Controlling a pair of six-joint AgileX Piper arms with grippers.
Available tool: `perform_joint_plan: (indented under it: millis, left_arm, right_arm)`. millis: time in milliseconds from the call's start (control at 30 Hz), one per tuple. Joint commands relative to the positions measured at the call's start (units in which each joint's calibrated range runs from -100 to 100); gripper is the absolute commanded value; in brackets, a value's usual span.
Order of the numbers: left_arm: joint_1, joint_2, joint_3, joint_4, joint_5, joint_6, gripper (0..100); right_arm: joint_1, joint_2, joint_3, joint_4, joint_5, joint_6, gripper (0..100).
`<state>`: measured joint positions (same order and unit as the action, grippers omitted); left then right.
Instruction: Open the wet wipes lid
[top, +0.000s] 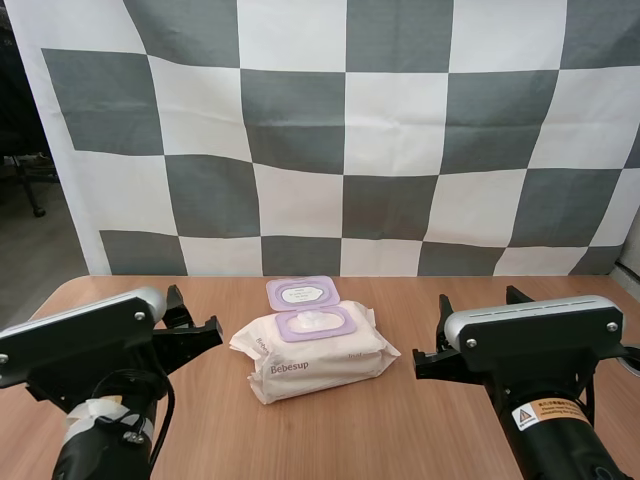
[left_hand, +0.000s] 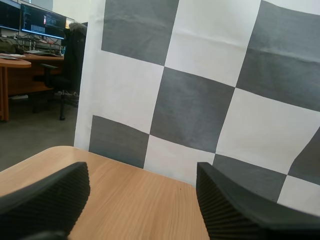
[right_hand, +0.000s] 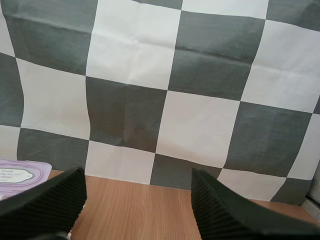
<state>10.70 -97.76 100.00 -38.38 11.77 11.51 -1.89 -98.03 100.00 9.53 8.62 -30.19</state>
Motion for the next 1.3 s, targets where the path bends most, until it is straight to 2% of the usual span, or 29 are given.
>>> perform_joint_plan:
  millis: [0, 433, 633, 667, 700, 733, 800, 833, 1067, 1100, 1133, 1167, 1200, 1233, 1267]
  left_arm:
    - [0.00, -0.04, 0.00, 21.78, 0.49, -5.52, 100]
    - [0.00, -0.04, 0.00, 21.78, 0.45, -5.12, 100]
    - [0.00, -0.04, 0.00, 21.78, 0.45, -5.12, 100]
    - [0.00, -0.04, 0.00, 21.78, 0.80, -5.12, 100]
    - [0.00, -0.04, 0.00, 21.78, 3.72, -4.53, 100]
    - [0.00, -0.04, 0.00, 21.92, 7.64, -3.66, 100]
    - [0.08, -0.04, 0.00, 23.58, 13.88, -3.38, 100]
    - [0.08, -0.04, 0.00, 24.13, 16.94, -2.70, 100]
    - [0.08, -0.04, 0.00, 26.36, 20.95, 0.25, 97]
    - [0.08, -0.04, 0.00, 26.50, 21.54, 0.48, 92]
    - [0.08, -0.04, 0.00, 26.51, 21.54, 0.48, 81]
    - [0.08, -0.04, 0.00, 26.61, 21.54, 0.48, 65]
    - [0.14, -0.04, 0.00, 26.60, 21.54, 0.48, 42]
    - [0.14, -0.04, 0.00, 26.60, 21.54, 0.48, 26]
    - [0.14, -0.04, 0.00, 26.60, 21.54, 0.48, 2]
  right_arm:
    - [0.00, -0.01, 0.00, 0.00, 0.06, 0.04, 100]
    - [0.00, -0.01, 0.00, 0.00, 0.24, 0.04, 100]
    - [0.00, -0.01, 0.00, 0.13, 10.30, 0.04, 100]
    - [0.00, -0.01, 0.00, 0.48, 12.14, 0.04, 90]
    - [0.00, -0.01, 0.00, 0.73, 13.78, 0.04, 72]
    - [0.00, -0.01, 0.00, 0.83, 15.68, 0.04, 53]
    - [0.00, -0.01, 0.00, 0.83, 17.26, 0.04, 8]
    - [0.00, -0.01, 0.00, 0.83, 17.26, 0.04, 0]
    - [0.00, -0.01, 0.00, 1.03, 18.98, 0.17, 0]
    - [0.00, -0.01, 0.00, 1.03, 20.13, 0.17, 0]
    - [0.00, -0.01, 0.00, 1.03, 21.75, 0.17, 0]
    - [0.00, -0.01, 0.00, 0.90, 22.82, 0.05, 0]
    - [0.00, -0.01, 0.00, 0.90, 22.82, 0.04, 0]
    - [0.00, -0.01, 0.00, 0.90, 22.82, 0.04, 0]
    - [0.00, -0.01, 0.00, 0.90, 22.82, 0.04, 0]
